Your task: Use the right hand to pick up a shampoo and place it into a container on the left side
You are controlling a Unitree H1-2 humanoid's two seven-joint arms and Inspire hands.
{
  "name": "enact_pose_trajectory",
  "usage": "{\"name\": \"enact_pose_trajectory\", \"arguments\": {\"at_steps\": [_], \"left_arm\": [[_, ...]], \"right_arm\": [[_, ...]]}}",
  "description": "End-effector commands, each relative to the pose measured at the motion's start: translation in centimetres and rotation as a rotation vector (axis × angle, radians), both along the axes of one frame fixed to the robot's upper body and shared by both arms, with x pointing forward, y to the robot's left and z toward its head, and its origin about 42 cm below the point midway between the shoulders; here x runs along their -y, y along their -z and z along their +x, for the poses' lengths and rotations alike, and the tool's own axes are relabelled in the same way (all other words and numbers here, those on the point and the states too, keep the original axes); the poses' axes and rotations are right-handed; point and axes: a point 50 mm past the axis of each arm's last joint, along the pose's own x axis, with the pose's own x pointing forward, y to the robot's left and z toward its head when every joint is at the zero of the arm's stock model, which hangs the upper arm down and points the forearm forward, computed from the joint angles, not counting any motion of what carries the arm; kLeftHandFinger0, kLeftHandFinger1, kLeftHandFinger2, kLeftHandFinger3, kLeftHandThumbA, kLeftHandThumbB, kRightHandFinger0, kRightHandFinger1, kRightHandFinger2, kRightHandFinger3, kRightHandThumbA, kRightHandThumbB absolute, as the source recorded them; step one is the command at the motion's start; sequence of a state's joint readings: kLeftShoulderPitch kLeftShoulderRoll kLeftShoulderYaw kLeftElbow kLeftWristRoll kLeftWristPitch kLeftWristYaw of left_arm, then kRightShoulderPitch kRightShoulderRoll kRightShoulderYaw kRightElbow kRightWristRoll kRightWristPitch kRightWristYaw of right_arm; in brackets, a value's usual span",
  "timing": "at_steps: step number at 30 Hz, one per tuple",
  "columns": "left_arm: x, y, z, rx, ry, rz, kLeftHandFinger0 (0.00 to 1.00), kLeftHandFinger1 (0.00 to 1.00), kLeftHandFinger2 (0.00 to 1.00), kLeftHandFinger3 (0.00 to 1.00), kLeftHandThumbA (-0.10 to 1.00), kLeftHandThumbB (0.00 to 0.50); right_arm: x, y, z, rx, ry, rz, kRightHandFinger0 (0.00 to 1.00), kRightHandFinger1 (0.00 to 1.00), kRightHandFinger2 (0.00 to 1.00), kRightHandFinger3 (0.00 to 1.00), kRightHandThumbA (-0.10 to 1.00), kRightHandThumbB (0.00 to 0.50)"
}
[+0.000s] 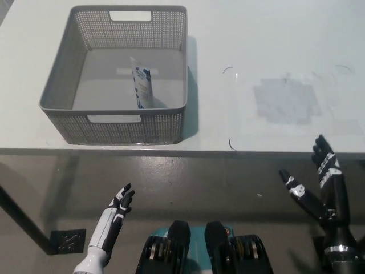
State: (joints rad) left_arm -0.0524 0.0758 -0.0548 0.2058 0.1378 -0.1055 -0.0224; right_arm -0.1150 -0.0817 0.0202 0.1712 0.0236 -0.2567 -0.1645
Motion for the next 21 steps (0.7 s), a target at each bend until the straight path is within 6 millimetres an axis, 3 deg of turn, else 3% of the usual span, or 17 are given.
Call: {"name": "enact_pose_trajectory", "arguments": {"at_steps": [1,2,5,7,11,21], "left_arm": [[0.0,-1.1,1.0,0.064,0.006,-0.010,1.00,1.00,1.00,1.00,1.00,0.111],[-0.1,-1.0,1.0,0.065,0.006,-0.011,1.00,1.00,1.00,1.00,1.00,0.113],[-0.1,-0.9,0.9,0.062,0.003,-0.008,1.00,1.00,1.00,1.00,1.00,0.122],[-0.1,-0.9,1.0,0.063,0.003,-0.008,1.00,1.00,1.00,1.00,1.00,0.124],[-0.3,-0.9,1.0,0.063,-0.004,-0.006,1.00,1.00,1.00,1.00,1.00,0.119],[-0.5,-1.1,0.9,0.068,-0.011,-0.007,1.00,1.00,1.00,1.00,1.00,0.120]], "right_arm": [[-0.1,-0.2,1.2,0.052,-0.004,0.057,1.00,1.00,1.00,1.00,0.83,0.268],[-0.1,0.1,1.3,0.045,-0.005,0.059,1.00,1.00,1.00,1.00,0.83,0.258],[0.0,1.1,1.3,0.015,-0.010,0.062,1.00,1.00,1.00,1.00,0.91,0.298],[0.2,1.8,1.4,-0.003,-0.021,0.071,1.00,1.00,1.00,1.00,0.94,0.286],[0.0,2.3,1.7,-0.039,-0.044,0.070,1.00,1.00,1.00,1.00,0.97,0.330],[-0.5,2.1,0.9,-0.050,-0.073,0.073,1.00,1.00,1.00,1.00,0.96,0.267]]}}
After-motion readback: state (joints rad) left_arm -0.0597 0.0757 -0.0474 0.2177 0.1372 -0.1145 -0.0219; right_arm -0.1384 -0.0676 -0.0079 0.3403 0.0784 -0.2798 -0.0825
